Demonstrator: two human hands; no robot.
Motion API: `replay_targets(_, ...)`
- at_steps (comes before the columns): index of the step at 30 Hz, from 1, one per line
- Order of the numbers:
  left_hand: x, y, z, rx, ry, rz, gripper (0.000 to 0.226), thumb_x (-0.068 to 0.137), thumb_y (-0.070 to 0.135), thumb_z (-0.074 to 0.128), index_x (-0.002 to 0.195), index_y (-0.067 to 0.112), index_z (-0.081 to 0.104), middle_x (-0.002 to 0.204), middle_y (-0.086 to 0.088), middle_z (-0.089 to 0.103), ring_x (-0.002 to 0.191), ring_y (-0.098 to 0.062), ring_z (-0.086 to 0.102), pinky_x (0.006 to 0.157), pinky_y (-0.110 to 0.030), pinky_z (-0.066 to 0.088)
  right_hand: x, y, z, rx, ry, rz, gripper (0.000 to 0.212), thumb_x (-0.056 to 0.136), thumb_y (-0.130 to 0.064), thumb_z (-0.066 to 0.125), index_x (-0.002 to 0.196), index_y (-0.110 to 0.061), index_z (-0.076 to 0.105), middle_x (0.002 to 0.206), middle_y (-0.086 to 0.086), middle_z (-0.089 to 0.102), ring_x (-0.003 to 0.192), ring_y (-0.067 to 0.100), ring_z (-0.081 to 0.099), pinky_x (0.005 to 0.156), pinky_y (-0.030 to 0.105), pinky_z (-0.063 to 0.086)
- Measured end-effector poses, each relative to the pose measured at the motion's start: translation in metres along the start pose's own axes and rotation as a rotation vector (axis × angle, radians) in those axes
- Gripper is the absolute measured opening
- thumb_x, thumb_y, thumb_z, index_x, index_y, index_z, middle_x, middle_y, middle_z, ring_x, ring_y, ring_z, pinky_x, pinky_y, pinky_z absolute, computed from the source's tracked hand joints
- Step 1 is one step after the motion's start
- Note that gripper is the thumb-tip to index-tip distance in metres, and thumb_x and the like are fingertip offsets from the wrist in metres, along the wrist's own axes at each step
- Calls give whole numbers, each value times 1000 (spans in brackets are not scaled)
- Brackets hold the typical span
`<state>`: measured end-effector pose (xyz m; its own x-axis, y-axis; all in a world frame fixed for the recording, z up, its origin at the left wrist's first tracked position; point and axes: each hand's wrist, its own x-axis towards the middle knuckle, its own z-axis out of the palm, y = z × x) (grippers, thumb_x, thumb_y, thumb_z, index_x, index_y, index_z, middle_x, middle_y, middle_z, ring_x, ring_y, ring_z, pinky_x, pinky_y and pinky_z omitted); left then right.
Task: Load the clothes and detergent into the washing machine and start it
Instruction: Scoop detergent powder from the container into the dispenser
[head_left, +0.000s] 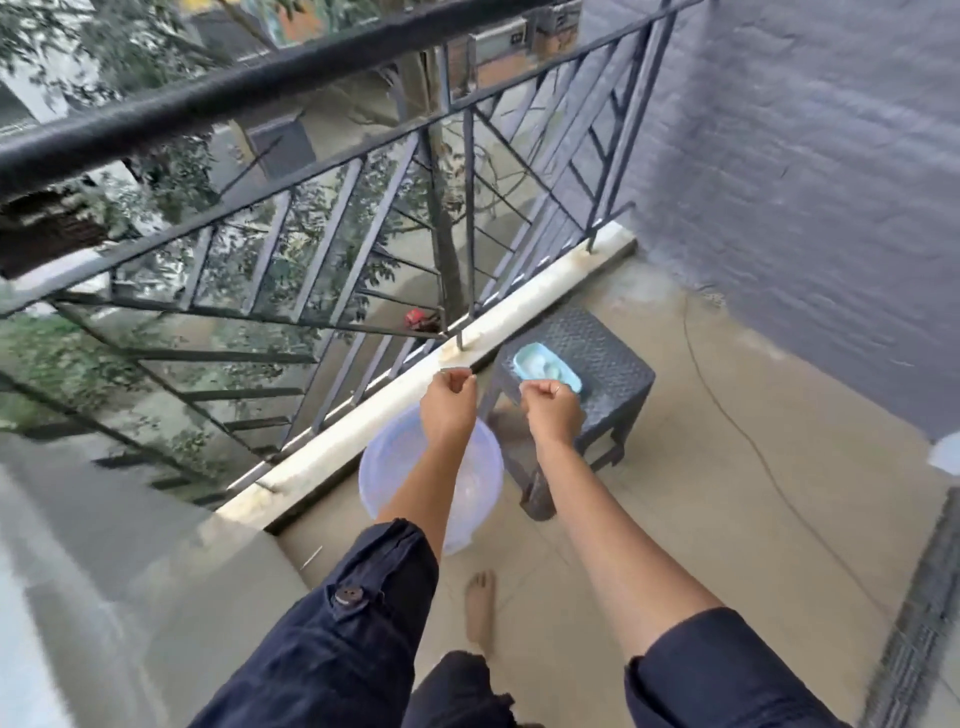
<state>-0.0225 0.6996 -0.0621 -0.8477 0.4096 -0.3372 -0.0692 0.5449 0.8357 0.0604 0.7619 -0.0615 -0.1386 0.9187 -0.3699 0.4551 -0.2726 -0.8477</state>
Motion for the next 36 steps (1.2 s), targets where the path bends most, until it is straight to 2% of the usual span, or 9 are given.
replay_targets(4,42,20,37,102,-63,7,32,94,20,51,124,14,60,124,-9,65,119,-26,56,98,-31,40,58,6,0,18,35,98,11,81,-18,62,80,-12,72,86,12,73,82,26,63,83,34,50)
replay_targets(7,71,33,67,182,-89,16,36,94,17,47,129,14,56,132,-8,59,123,-27,53,98,-30,40,94,7,-6,22,76,151,18,83,-14,61,94,-8,74,97,12,73,97,29,66,85,29,50)
replay_targets(9,87,38,85,216,-114,19,39,94,13,44,132,11,53,135,-10,55,124,-28,51,98,-29,39,114,13,-10,9,73,190,24,87,-15,60,107,-6,70,109,7,70,105,26,64,86,21,44)
replay_targets(14,137,30,140,280,-185,33,50,93,11,42,143,11,40,144,-10,46,127,-29,49,98,-30,41,173,46,1,-2,75,276,37,89,-17,63,123,-2,61,125,12,63,115,28,60,94,29,45)
replay_targets(25,217,-42,231,449,-322,-99,53,94,21,45,142,3,34,142,-18,44,126,-34,48,100,-37,42,271,140,38,-21,51,439,51,86,-23,67,125,6,55,127,20,60,116,34,58,91,35,48)
replay_targets(28,235,-54,243,454,-344,-130,56,95,22,43,146,4,28,149,-16,37,130,-33,45,102,-34,39,289,160,51,-88,33,416,50,84,-32,67,119,4,61,118,19,65,109,33,62,88,34,51)
replay_targets(30,242,-58,250,443,-361,-150,55,96,23,43,146,4,30,146,-16,39,129,-32,46,99,-32,40,313,193,66,-101,21,421,50,79,-37,70,112,0,66,109,20,69,103,32,66,86,38,56)
replay_targets(33,247,-66,257,425,-393,-157,53,96,26,43,143,4,33,143,-16,43,129,-31,45,103,-34,40,330,216,76,-90,50,423,43,77,-27,74,113,-4,67,106,19,70,102,34,65,82,45,57)
replay_targets(36,247,-67,256,363,-365,-172,51,95,26,44,141,5,39,141,-14,47,128,-31,46,101,-33,40,300,170,58,-45,70,400,35,83,-6,64,117,-2,65,110,18,69,100,34,67,86,40,56)
